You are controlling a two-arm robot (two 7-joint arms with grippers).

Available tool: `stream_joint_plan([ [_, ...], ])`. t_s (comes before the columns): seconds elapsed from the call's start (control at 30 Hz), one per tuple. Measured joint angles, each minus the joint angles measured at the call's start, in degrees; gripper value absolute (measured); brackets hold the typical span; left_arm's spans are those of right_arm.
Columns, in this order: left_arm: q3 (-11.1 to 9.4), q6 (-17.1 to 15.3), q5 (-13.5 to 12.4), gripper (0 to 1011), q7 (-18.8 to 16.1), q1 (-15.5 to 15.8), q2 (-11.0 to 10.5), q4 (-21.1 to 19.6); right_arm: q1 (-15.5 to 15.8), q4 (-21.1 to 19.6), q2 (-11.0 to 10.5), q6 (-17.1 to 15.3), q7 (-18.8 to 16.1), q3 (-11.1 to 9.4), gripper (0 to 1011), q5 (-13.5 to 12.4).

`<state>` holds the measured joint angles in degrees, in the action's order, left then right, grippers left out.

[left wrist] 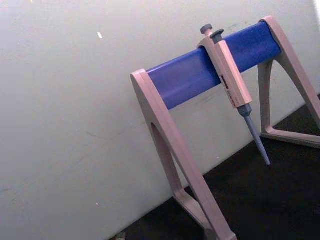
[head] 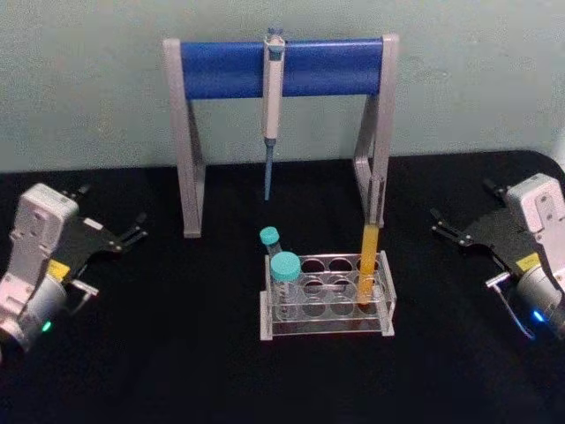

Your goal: Pick up the test tube from the test tube rack, shake it, then place it back into the test tube rack.

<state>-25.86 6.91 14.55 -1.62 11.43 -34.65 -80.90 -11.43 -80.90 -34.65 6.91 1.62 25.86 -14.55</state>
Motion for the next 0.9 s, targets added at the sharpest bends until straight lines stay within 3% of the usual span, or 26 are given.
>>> stream_joint_plan([
  [0.9, 0.0, 0.0, 0.0, 1001, 0.0, 0.0, 0.0, 0.0, 0.0, 0.0, 0.0, 0.0, 0.0, 0.0, 1000, 0.0],
])
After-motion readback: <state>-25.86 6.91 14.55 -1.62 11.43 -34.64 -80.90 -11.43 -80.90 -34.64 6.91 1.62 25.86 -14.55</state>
